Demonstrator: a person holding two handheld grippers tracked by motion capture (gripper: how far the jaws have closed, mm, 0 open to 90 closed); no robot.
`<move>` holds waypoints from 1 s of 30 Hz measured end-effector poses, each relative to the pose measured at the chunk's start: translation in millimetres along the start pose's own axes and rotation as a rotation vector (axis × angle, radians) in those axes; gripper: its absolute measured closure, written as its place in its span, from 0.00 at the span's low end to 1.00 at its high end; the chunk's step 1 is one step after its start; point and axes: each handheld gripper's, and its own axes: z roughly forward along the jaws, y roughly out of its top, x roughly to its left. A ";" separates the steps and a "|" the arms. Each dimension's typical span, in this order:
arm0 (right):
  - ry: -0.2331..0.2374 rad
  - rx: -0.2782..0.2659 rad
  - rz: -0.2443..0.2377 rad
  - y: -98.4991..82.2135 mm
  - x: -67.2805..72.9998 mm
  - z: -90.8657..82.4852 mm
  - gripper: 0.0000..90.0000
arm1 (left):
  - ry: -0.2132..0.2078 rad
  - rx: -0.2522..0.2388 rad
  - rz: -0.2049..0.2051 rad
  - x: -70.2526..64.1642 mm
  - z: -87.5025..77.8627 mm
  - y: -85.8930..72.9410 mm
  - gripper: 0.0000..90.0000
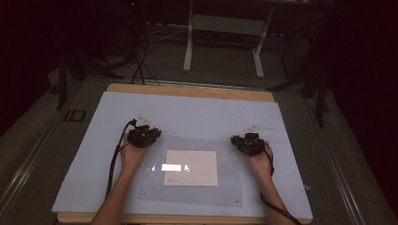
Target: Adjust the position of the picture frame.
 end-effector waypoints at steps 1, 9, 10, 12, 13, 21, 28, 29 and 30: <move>-0.002 0.003 -0.004 -1.1 0.1 1.2 0.88 | -0.002 0.000 -0.002 0.4 0.0 -0.2 0.86; 0.010 0.005 0.031 -5.4 -3.4 4.3 0.91 | -0.014 0.003 -0.014 2.3 0.7 -2.9 0.89; 0.014 0.006 0.038 -4.9 -3.9 4.7 0.91 | -0.023 0.004 -0.027 4.3 0.8 -3.5 0.90; 0.015 0.010 0.042 -4.3 -3.8 4.8 0.92 | -0.030 0.003 -0.031 4.9 0.9 -3.9 0.91; 0.021 0.008 0.056 -4.3 -4.4 5.0 0.91 | -0.034 0.002 -0.033 5.3 0.7 -4.0 0.91; 0.019 0.011 0.075 -3.8 -4.5 5.0 0.92 | -0.043 0.001 -0.025 6.9 0.4 -3.9 0.92; 0.036 0.025 0.123 -1.7 -6.8 5.1 0.91 | -0.057 0.020 -0.046 8.7 0.3 -1.4 0.92; 0.035 0.029 0.125 -1.0 -7.0 5.2 0.91 | -0.058 0.021 -0.049 9.0 0.2 -1.1 0.92; 0.036 0.029 0.125 -0.5 -7.3 5.3 0.91 | -0.062 0.020 -0.057 9.6 0.1 -1.2 0.92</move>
